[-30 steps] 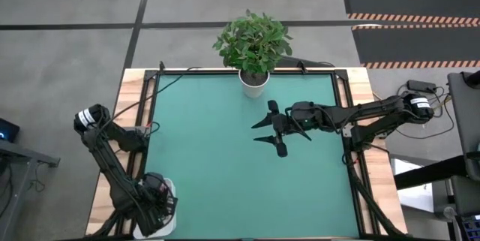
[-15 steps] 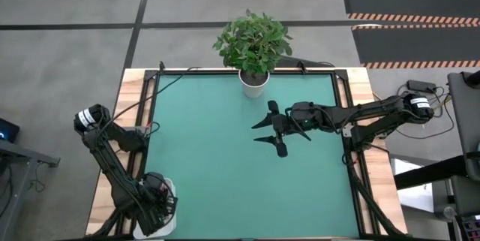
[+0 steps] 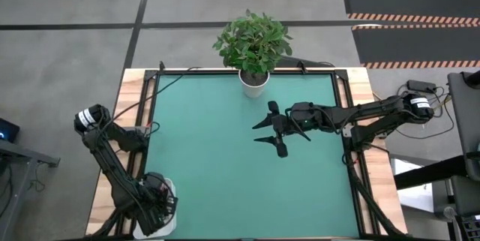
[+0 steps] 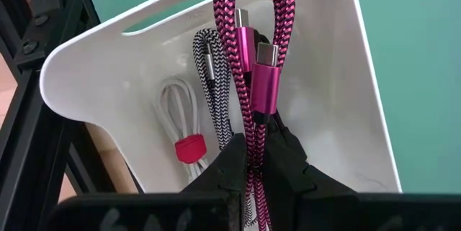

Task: Pick and place USB-C Cables
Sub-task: Put the black pink charger cable into the bin

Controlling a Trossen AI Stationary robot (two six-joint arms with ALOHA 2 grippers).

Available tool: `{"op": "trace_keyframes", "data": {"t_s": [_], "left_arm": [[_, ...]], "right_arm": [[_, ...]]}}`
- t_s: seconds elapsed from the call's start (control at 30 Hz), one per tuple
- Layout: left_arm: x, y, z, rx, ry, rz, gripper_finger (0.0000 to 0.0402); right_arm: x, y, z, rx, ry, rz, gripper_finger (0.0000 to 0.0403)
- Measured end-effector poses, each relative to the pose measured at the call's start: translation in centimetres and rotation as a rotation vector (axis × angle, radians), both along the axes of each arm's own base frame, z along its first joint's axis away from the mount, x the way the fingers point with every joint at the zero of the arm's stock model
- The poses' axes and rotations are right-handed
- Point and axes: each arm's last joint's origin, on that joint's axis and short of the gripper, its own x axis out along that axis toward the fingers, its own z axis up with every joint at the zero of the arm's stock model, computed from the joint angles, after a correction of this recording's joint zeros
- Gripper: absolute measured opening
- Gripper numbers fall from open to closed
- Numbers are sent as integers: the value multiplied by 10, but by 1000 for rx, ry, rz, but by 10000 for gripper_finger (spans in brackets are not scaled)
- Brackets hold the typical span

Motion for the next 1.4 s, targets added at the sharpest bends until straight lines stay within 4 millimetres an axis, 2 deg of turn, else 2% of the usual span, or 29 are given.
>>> {"op": "trace_keyframes", "data": {"t_s": [0.4,1.13,1.4], "left_arm": [[6,-10,-17,21,14,-5,12],[11,-21,-33,10,29,-10,12],[11,-21,-33,10,29,-9,53]], "right_arm": [[0,0,0,0,-1,-1,187],[0,0,0,0,0,-1,187],[0,0,0,0,0,0,187]]}}
